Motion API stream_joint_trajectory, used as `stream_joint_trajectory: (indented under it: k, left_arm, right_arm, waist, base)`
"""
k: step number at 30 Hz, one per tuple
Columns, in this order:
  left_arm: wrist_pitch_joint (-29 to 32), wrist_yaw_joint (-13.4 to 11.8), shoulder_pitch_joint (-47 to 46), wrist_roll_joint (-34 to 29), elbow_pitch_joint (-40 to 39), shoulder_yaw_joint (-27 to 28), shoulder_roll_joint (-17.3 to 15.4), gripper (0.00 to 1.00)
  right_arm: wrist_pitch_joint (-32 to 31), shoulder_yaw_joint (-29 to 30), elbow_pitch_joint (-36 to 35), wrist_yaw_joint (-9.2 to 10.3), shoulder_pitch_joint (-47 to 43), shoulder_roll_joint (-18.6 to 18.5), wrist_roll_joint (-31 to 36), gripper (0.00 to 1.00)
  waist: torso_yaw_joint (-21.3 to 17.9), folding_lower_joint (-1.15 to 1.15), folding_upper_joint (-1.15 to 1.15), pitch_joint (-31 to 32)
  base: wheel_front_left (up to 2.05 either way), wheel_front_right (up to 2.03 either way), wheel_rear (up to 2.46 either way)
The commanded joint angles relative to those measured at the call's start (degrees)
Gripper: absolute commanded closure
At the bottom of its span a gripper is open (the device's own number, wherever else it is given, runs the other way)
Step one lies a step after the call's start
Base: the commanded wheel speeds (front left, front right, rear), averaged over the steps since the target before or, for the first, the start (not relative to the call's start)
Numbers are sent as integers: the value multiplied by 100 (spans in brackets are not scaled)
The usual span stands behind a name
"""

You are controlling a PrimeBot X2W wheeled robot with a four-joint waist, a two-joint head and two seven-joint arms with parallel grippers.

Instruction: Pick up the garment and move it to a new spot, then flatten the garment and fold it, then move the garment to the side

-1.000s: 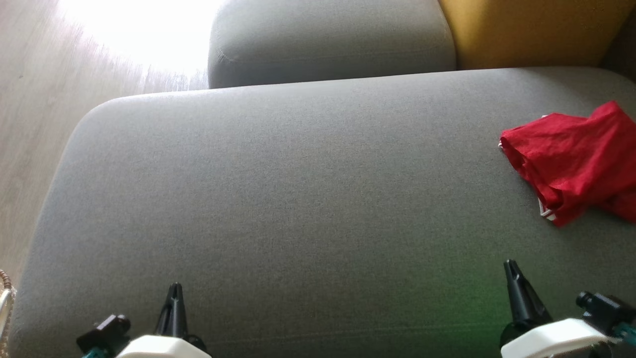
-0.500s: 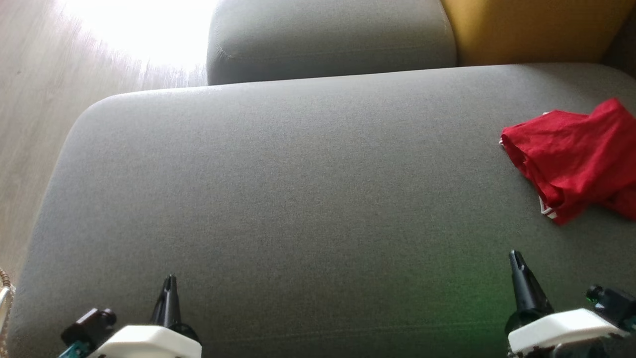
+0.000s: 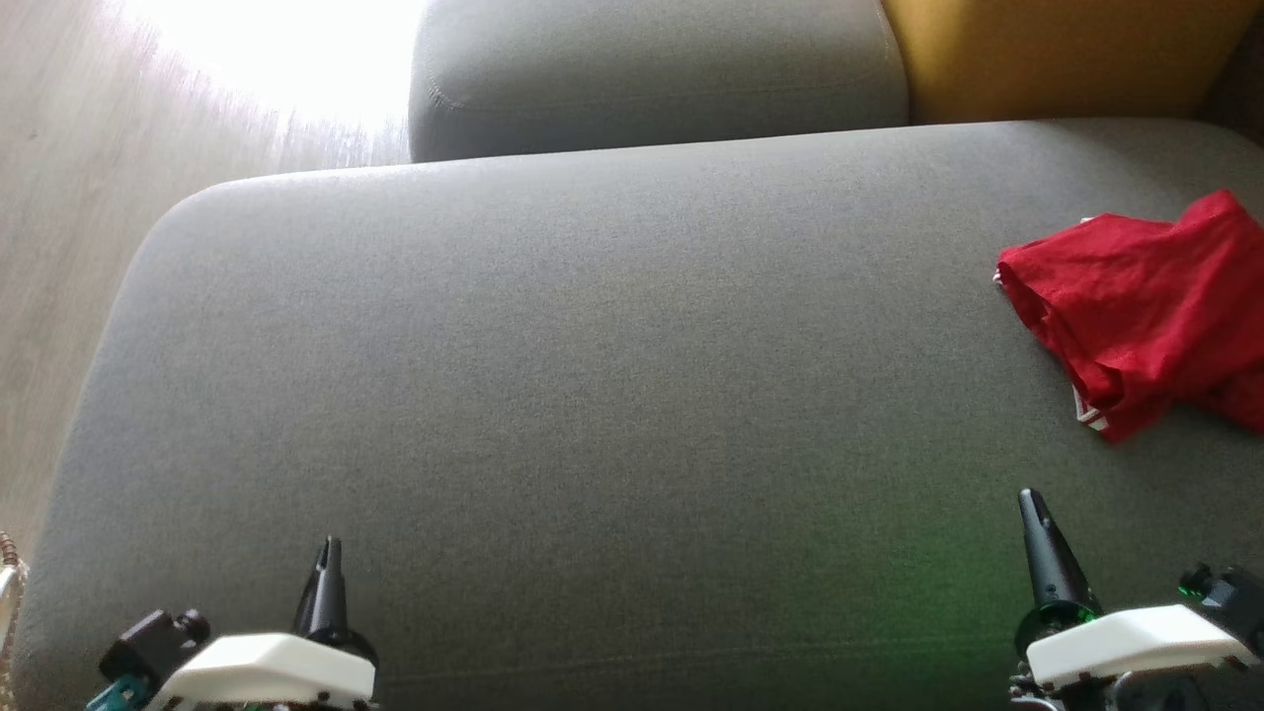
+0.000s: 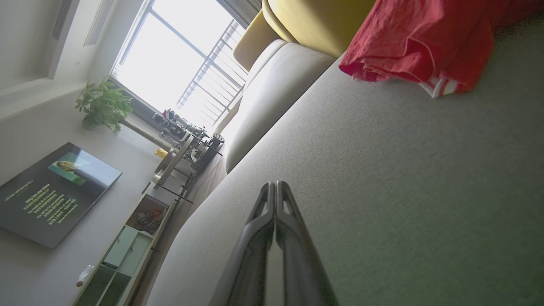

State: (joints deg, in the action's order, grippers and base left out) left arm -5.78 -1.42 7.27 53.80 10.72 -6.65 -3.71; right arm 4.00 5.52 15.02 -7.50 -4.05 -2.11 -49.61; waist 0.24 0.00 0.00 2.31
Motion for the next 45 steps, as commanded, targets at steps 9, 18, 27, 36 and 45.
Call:
stream_joint_trajectory:
  k: [9,18,27,36,45]
  left_arm:
    - [156,158,-509,641,-96,268,-98,100]
    - [301,281,-646,1214,-27,400,-99,100]
    - [448,403,-783,1783,43,536,-98,100]
    - [597,526,-920,2350,114,674,-95,100]
    - [731,635,-1041,2851,176,798,-91,100]
  right_arm:
    - [-158,-12,-166,0,454,-47,-682,100]
    - [-308,7,-155,0,549,-52,-1281,100]
    - [-457,26,-144,0,644,-57,-1880,100]
    - [-607,45,-133,1,740,-62,-2479,100]
    - [-739,61,-123,1,824,-66,-3009,100]
  waist:
    - [-4,0,0,-35]
    - [-7,0,0,-71]
    - [-10,0,0,-107]
    - [-14,0,0,-143]
    - [-17,0,0,-174]
  base:
    - [0,0,0]
    - [0,0,0]
    - [0,0,0]
    - [0,0,0]
    - [0,0,0]
